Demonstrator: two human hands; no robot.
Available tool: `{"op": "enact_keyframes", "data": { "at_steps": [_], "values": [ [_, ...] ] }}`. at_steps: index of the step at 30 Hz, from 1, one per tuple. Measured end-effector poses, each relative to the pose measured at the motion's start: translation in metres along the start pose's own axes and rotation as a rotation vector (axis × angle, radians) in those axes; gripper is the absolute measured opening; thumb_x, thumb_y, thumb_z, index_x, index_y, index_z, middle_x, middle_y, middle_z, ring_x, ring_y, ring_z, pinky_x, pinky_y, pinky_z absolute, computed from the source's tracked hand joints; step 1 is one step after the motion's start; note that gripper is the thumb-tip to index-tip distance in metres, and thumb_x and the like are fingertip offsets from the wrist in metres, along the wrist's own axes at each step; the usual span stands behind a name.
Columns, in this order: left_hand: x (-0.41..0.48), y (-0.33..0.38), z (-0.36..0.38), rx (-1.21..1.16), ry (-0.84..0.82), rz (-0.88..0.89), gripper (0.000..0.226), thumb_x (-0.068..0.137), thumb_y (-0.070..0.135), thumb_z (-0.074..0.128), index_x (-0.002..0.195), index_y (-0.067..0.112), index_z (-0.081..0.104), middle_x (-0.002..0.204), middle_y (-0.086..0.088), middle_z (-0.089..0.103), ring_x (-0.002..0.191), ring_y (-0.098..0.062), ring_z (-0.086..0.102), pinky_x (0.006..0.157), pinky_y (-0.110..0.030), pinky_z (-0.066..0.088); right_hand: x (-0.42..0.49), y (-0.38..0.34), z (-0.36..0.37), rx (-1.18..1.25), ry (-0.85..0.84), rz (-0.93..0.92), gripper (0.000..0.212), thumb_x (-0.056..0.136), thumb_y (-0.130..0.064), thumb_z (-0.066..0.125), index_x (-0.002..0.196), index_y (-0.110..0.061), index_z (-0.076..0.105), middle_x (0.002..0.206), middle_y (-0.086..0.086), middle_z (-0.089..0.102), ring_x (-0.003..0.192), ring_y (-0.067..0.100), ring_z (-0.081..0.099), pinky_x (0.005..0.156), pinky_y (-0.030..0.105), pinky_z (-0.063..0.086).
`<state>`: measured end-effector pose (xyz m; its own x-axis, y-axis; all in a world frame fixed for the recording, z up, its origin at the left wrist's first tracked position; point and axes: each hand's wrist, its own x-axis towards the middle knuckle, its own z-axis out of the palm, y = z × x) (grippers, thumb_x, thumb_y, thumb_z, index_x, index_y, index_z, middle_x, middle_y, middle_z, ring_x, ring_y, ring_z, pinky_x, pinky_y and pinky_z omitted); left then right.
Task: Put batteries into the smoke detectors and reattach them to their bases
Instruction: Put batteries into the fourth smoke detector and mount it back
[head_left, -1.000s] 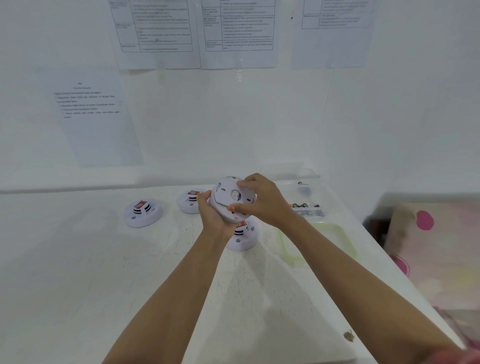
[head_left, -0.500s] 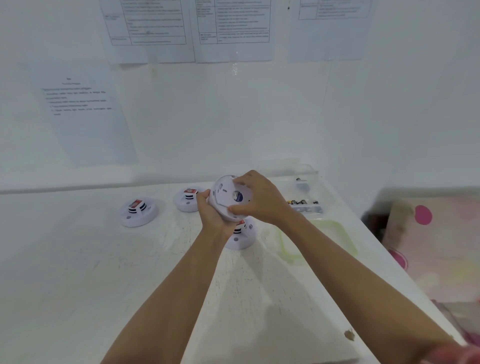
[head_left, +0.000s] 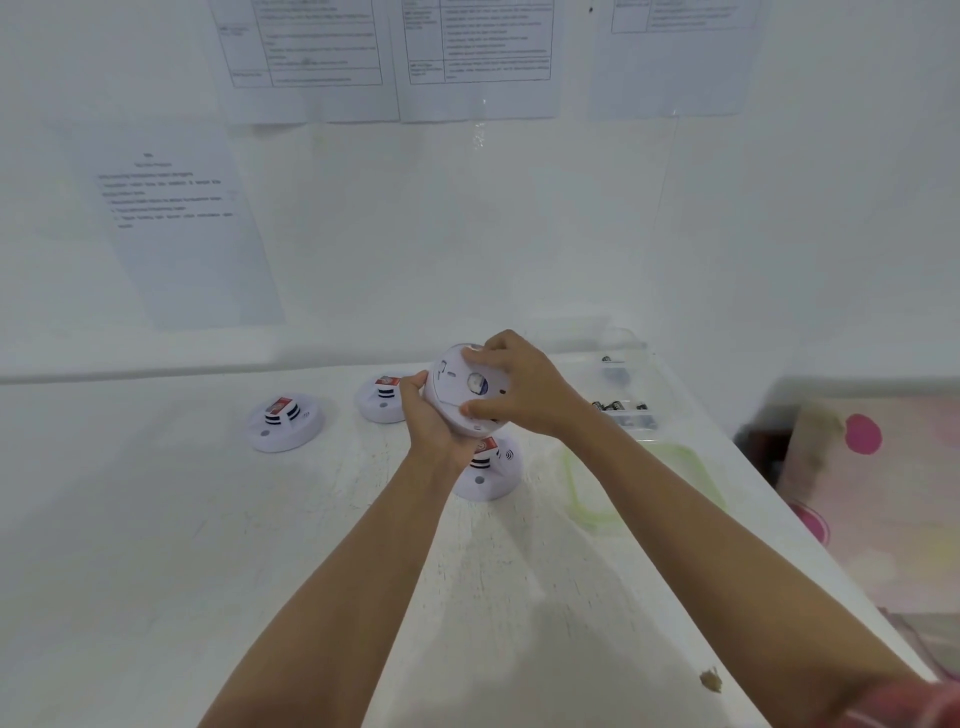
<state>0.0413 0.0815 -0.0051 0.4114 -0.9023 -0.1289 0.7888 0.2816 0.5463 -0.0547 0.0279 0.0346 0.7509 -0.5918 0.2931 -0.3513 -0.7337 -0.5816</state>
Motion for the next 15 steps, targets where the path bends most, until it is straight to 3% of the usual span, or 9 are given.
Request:
{"op": "enact_keyframes", "data": {
  "at_steps": [6, 11, 15],
  "values": [
    [0.001, -0.002, 0.0, 0.014, 0.013, 0.043, 0.045, 0.09, 0.038, 0.027, 0.09, 0.013, 0.064, 0.07, -0.006, 0.07, 0.079, -0.022, 0.058, 0.072, -0.032, 0.043, -0.002, -0.001, -0.005, -0.056, -0.017, -0.014, 0.058, 0.075, -0.028, 0.075, 0.128, -0.017, 0.056, 0.102, -0.001, 0.039, 0.095, 0.011, 0.041, 0.078, 0.018, 0.031],
    [0.004, -0.005, -0.001, -0.001, 0.045, 0.088, 0.04, 0.09, 0.037, 0.029, 0.09, 0.015, 0.063, 0.082, -0.006, 0.064, 0.079, -0.02, 0.058, 0.071, -0.032, 0.044, -0.004, -0.006, 0.001, -0.091, 0.053, 0.003, 0.048, 0.076, -0.031, 0.072, 0.117, -0.009, 0.062, 0.107, 0.014, 0.049, 0.099, 0.025, 0.049, 0.083, 0.031, 0.041],
    [0.006, -0.006, -0.001, 0.032, 0.067, 0.1, 0.04, 0.091, 0.036, 0.029, 0.09, 0.015, 0.062, 0.081, -0.006, 0.064, 0.078, -0.02, 0.058, 0.07, -0.031, 0.045, -0.007, -0.006, 0.007, -0.08, 0.117, 0.02, 0.043, 0.079, -0.031, 0.069, 0.114, -0.009, 0.061, 0.1, 0.014, 0.051, 0.099, 0.025, 0.049, 0.084, 0.032, 0.043]
  ]
}}
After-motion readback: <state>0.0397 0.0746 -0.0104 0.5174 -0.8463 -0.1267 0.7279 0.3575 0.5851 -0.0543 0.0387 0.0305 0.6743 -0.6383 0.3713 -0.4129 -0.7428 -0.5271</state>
